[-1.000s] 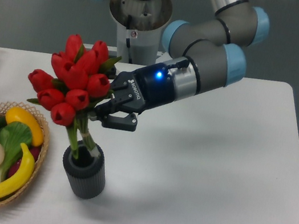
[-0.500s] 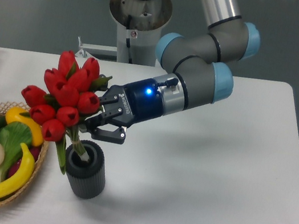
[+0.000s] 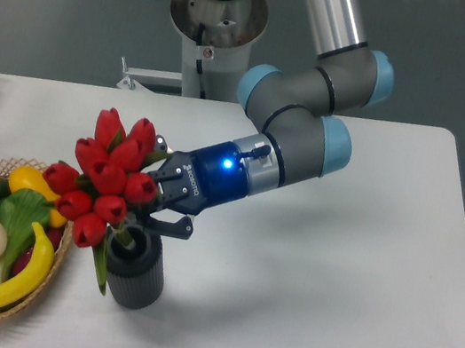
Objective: Insert the flowers into the vase
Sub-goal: 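Lower the tulip stems down into the black vase opening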
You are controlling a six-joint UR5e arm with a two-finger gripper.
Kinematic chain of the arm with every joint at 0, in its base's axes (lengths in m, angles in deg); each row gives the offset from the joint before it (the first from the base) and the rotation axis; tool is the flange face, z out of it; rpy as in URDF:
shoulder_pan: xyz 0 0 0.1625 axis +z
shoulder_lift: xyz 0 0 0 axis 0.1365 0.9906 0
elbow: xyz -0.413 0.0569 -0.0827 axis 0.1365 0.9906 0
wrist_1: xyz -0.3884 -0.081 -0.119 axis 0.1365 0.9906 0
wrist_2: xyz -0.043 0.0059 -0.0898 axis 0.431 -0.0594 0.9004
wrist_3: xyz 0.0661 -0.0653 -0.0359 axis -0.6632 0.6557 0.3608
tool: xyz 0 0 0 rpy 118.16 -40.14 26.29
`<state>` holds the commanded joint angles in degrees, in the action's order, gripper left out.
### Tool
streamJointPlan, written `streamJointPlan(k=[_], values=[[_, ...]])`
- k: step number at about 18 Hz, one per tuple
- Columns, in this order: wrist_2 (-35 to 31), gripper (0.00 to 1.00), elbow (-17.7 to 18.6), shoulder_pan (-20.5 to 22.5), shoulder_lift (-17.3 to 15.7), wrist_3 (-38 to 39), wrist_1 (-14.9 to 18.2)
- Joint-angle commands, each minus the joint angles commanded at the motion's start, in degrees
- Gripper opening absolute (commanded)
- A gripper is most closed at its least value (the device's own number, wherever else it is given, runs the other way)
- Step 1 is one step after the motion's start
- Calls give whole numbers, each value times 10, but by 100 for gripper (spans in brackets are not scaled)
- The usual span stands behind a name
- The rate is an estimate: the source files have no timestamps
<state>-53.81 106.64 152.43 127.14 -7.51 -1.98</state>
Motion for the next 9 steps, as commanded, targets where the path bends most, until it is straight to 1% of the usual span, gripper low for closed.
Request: streamJointPlan(k=[6,8,9], values=[[-7,31,28,2,16,-46,0],[-21,31,28,2,18,-46,0],[-30,31,29,3,25,-47,0]])
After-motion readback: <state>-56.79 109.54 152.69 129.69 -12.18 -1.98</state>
